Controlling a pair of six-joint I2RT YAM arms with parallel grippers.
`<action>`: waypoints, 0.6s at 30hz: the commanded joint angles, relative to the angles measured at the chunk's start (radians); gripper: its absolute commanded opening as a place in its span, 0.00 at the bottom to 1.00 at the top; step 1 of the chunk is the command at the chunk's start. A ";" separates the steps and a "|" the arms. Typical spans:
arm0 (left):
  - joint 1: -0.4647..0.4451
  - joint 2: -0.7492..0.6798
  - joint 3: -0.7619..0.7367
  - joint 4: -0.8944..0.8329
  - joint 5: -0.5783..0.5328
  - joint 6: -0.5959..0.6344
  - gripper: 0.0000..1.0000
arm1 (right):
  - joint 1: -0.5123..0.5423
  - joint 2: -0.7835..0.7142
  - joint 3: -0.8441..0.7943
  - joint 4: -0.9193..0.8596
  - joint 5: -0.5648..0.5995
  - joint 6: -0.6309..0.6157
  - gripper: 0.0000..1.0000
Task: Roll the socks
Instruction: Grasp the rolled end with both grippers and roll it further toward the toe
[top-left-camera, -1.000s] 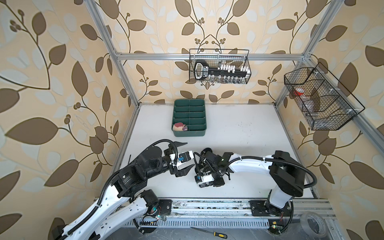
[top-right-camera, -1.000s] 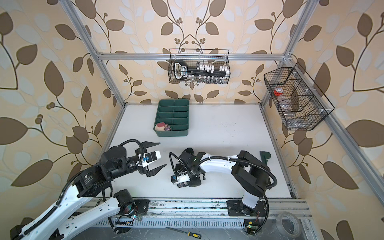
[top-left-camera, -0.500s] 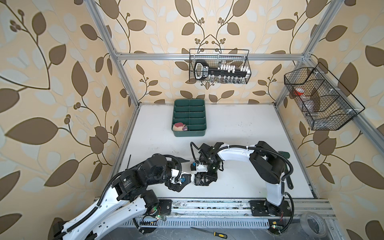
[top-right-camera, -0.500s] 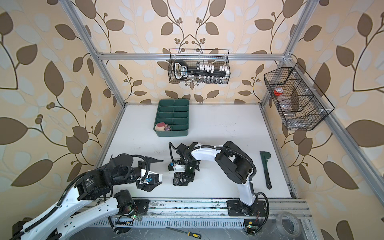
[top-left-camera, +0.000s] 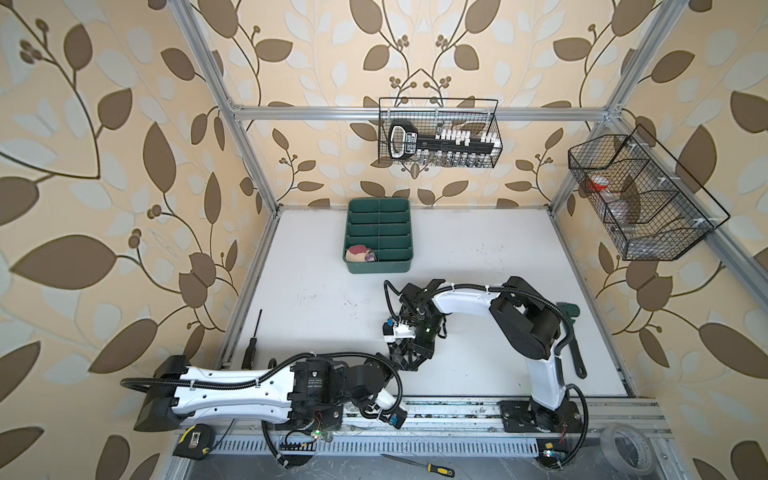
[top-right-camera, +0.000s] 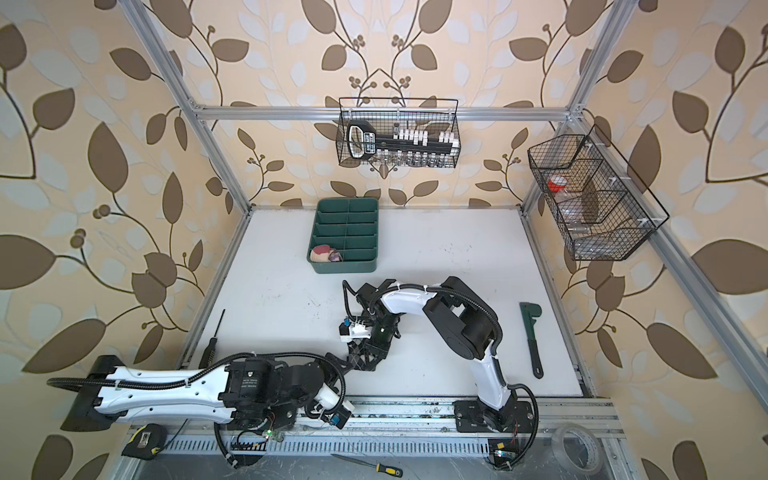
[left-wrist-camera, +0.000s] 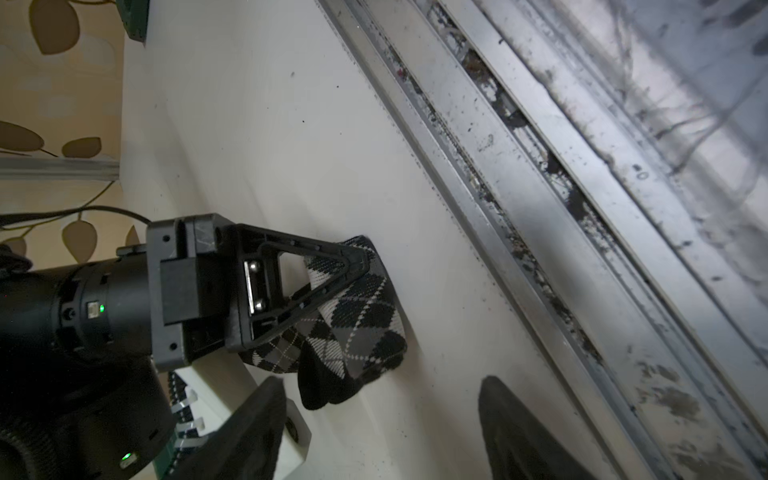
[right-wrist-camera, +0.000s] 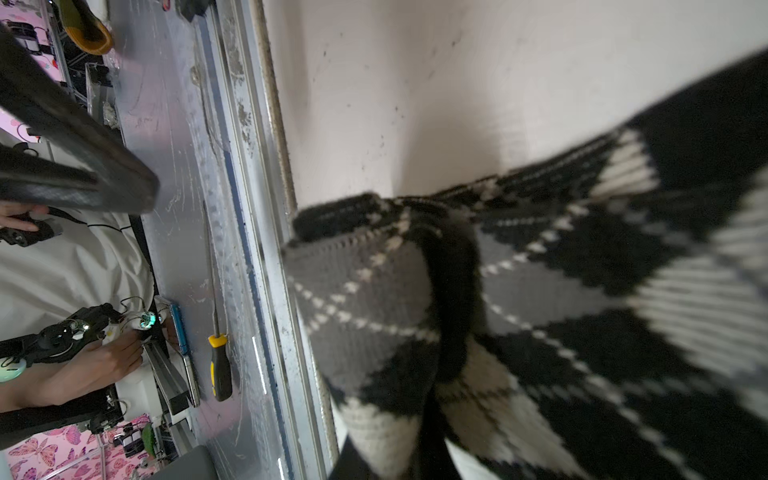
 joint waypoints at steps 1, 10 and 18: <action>-0.032 0.016 -0.038 0.147 -0.102 -0.001 0.72 | -0.006 0.067 -0.006 -0.011 0.113 -0.035 0.08; -0.033 0.112 -0.105 0.290 -0.187 -0.012 0.76 | -0.005 0.075 -0.004 -0.053 0.086 -0.083 0.09; -0.027 0.258 -0.105 0.388 -0.248 -0.057 0.67 | -0.002 0.083 -0.001 -0.077 0.067 -0.116 0.09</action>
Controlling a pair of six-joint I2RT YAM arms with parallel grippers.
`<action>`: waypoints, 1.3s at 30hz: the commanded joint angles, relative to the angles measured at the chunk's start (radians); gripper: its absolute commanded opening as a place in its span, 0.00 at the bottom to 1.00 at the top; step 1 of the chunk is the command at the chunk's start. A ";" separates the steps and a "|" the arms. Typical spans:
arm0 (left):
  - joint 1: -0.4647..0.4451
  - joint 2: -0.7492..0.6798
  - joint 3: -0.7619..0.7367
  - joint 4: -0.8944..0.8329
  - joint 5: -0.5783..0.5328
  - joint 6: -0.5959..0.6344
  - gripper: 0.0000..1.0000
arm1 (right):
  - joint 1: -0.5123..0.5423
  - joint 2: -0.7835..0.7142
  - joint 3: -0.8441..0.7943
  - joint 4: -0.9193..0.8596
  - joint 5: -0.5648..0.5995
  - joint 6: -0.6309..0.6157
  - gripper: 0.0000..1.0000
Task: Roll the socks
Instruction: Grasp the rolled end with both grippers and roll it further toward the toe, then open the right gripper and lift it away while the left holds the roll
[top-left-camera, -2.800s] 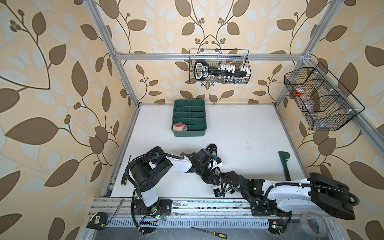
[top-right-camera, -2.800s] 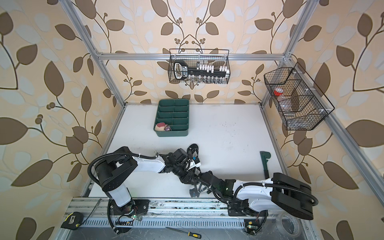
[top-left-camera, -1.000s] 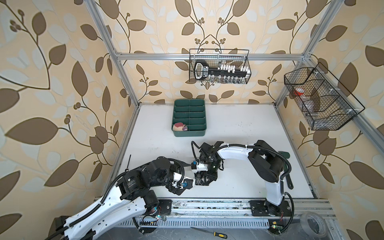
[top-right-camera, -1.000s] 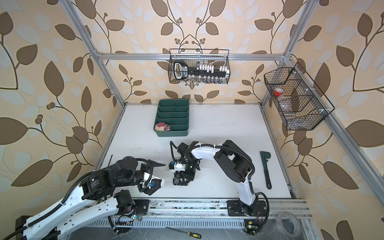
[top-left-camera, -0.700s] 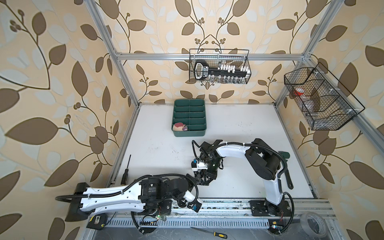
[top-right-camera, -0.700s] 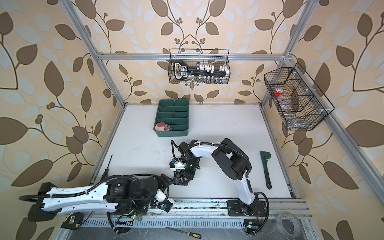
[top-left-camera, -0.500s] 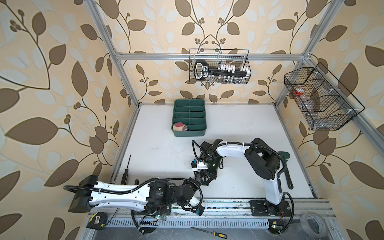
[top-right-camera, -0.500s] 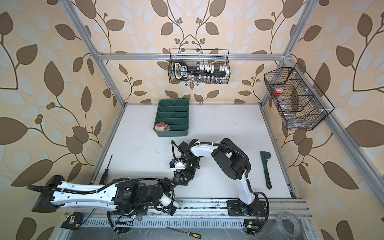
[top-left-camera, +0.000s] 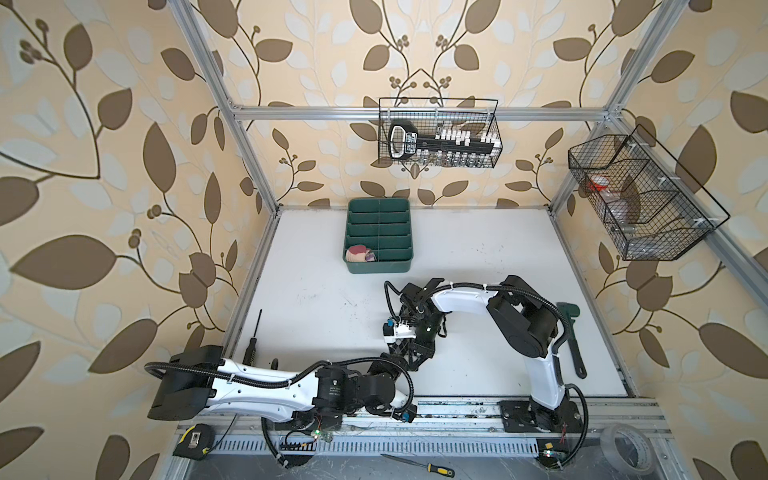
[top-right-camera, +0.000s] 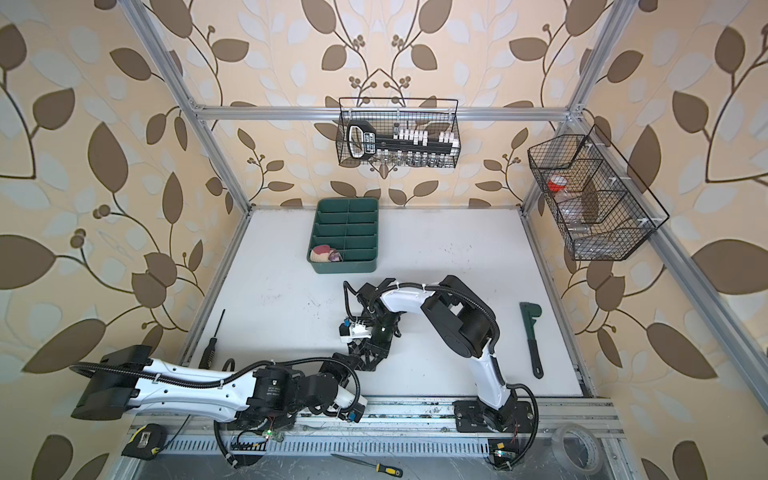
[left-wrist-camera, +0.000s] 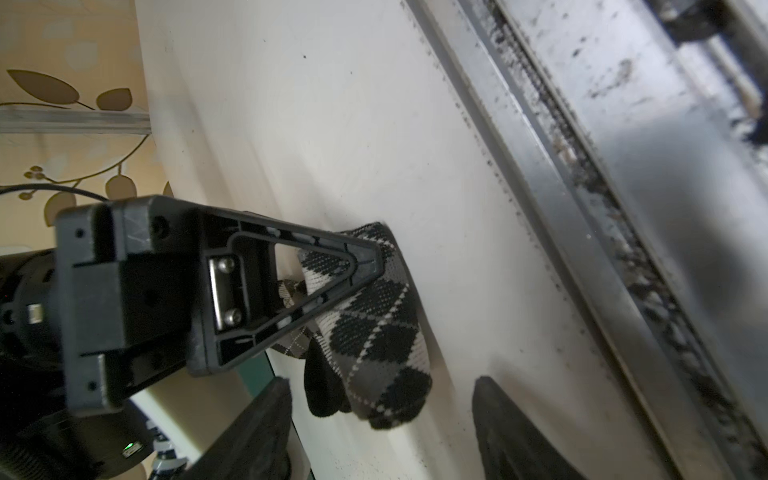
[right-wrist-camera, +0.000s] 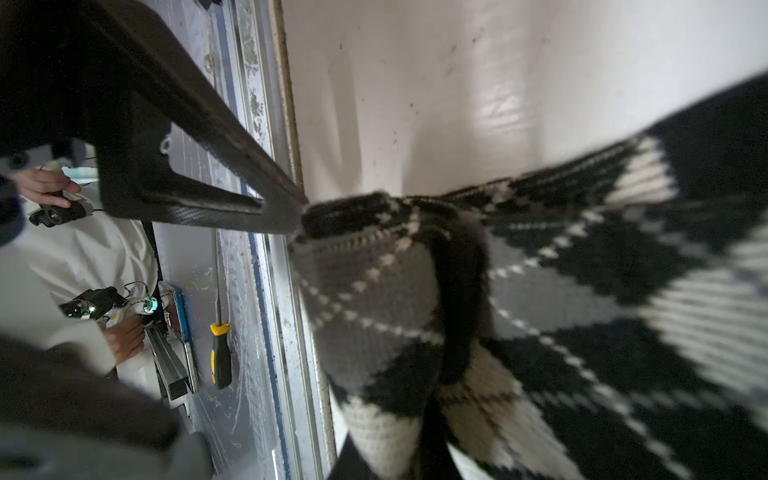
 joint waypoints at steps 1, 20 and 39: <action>0.003 0.059 0.005 0.076 -0.046 -0.036 0.65 | 0.003 0.063 -0.016 -0.043 0.086 -0.046 0.09; 0.068 0.206 0.036 0.179 -0.054 -0.115 0.58 | -0.002 0.060 -0.025 -0.064 0.063 -0.096 0.09; 0.068 0.316 0.076 0.169 -0.025 -0.197 0.14 | -0.011 0.047 -0.035 -0.050 0.069 -0.079 0.12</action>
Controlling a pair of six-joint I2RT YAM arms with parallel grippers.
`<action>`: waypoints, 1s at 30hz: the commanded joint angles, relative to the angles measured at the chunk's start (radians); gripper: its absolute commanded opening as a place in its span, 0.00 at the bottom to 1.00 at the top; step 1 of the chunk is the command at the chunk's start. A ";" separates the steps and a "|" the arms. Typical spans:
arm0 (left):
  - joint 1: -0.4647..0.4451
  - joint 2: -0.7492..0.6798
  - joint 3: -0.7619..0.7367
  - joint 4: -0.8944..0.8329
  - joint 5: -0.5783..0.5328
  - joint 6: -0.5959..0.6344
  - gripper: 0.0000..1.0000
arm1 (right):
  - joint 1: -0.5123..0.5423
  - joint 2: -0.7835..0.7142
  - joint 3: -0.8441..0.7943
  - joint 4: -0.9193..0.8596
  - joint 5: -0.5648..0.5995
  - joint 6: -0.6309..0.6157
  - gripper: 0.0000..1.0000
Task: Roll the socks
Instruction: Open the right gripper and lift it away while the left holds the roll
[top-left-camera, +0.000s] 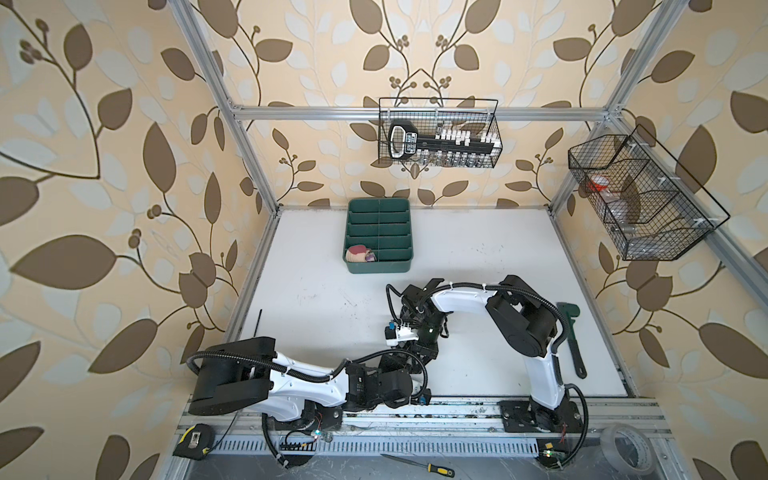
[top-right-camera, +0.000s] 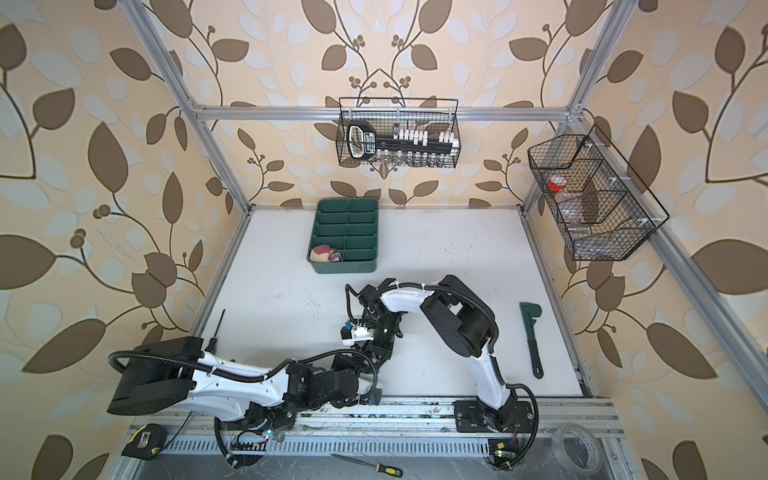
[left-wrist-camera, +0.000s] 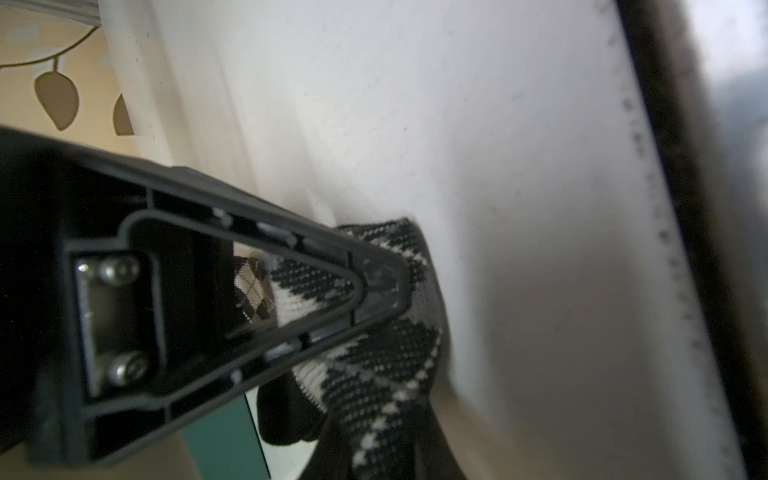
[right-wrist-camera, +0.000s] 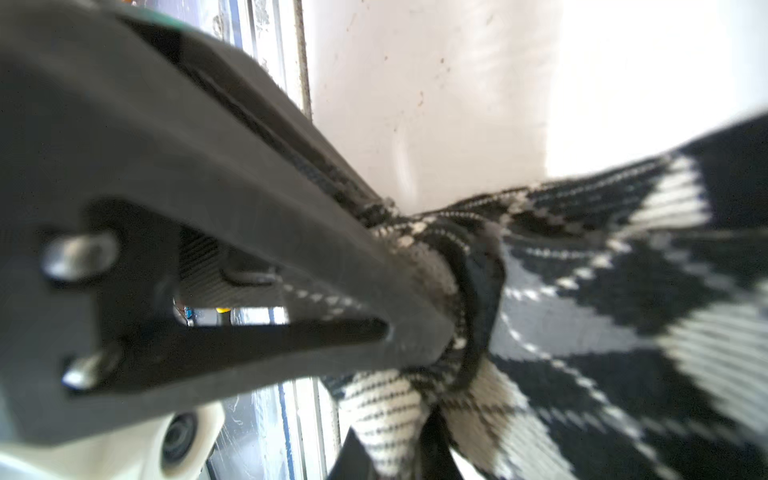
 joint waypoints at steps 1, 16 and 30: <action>0.007 0.014 0.029 -0.028 0.028 -0.028 0.11 | -0.008 0.037 -0.037 0.007 0.078 -0.007 0.13; 0.001 0.017 0.049 -0.098 0.111 -0.106 0.00 | -0.090 -0.306 -0.175 0.144 0.222 0.016 1.00; 0.001 0.051 0.204 -0.259 0.150 -0.344 0.00 | -0.286 -1.298 -0.696 0.714 0.948 0.189 1.00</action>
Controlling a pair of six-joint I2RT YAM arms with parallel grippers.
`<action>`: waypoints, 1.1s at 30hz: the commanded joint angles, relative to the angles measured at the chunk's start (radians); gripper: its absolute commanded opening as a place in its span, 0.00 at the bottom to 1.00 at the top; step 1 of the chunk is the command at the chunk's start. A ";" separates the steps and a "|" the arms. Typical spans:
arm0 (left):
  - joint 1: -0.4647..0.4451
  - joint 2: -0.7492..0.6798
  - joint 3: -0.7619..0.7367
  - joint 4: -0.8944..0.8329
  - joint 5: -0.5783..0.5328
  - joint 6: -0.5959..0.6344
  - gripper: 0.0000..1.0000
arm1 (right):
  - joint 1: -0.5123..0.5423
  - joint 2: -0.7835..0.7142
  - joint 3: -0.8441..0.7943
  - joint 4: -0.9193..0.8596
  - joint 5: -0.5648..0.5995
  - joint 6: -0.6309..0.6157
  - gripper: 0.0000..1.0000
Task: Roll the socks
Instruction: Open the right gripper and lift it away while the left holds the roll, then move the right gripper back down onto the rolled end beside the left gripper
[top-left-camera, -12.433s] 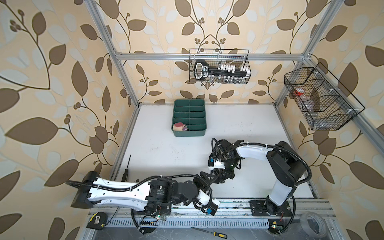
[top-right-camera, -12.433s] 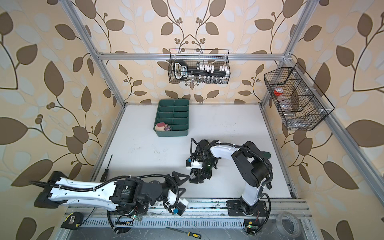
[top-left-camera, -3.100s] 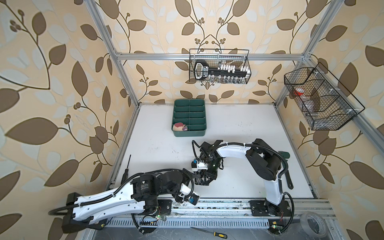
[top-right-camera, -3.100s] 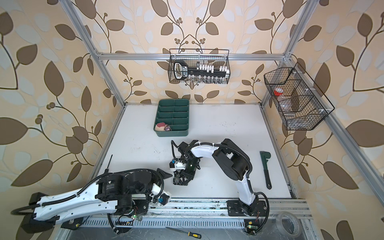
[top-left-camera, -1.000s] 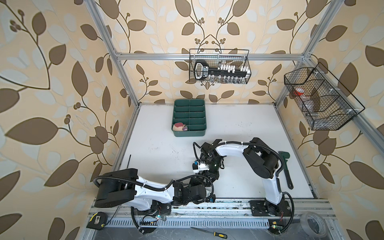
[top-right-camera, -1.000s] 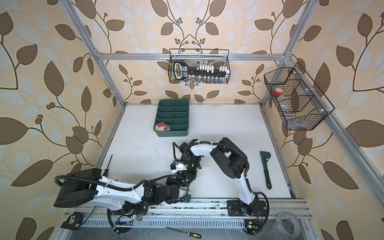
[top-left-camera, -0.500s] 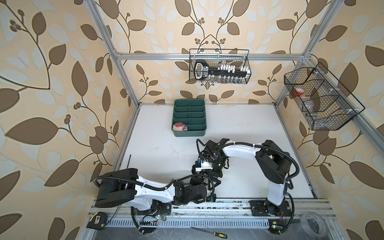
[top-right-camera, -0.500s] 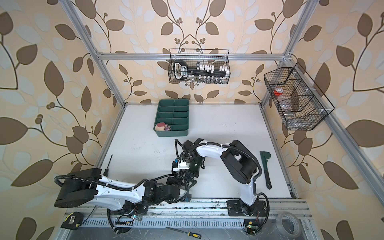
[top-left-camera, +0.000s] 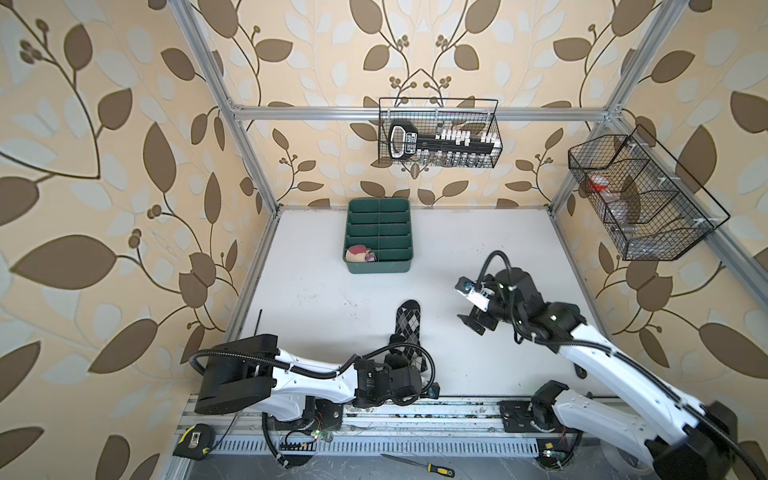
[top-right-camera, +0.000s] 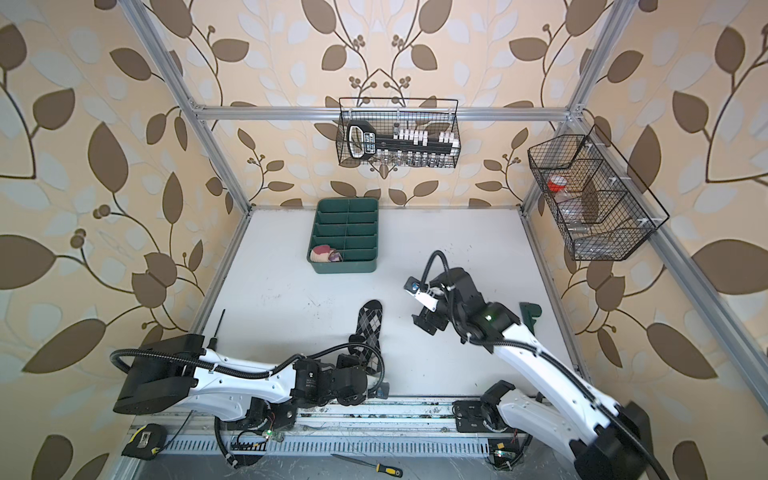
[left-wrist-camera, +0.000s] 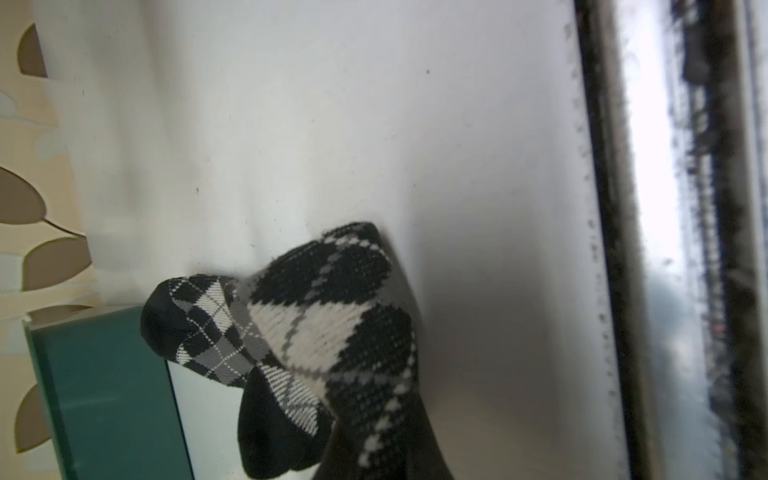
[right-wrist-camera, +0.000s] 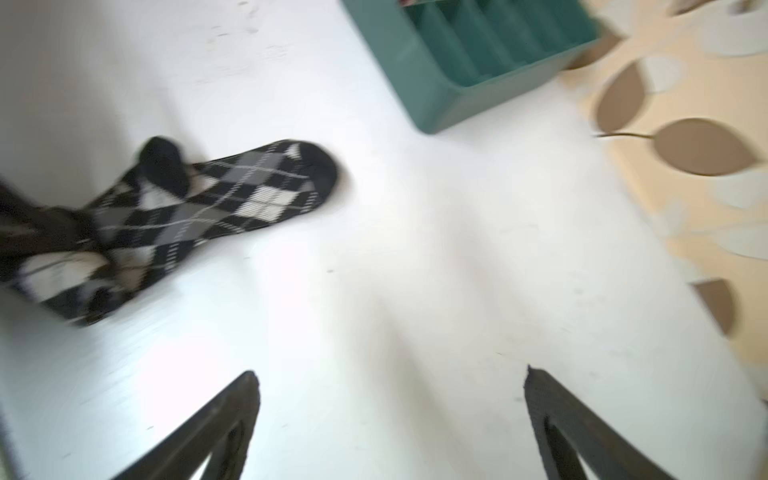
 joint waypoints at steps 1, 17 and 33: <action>0.001 0.017 0.075 -0.071 0.045 -0.106 0.00 | -0.011 -0.154 -0.138 0.195 0.211 0.088 1.00; 0.012 0.155 0.155 -0.045 0.266 -0.401 0.00 | 0.050 -0.331 -0.207 0.150 0.189 -0.021 1.00; 0.080 0.225 0.115 0.045 0.563 -0.582 0.00 | 0.073 -0.347 -0.157 0.034 0.152 -0.096 1.00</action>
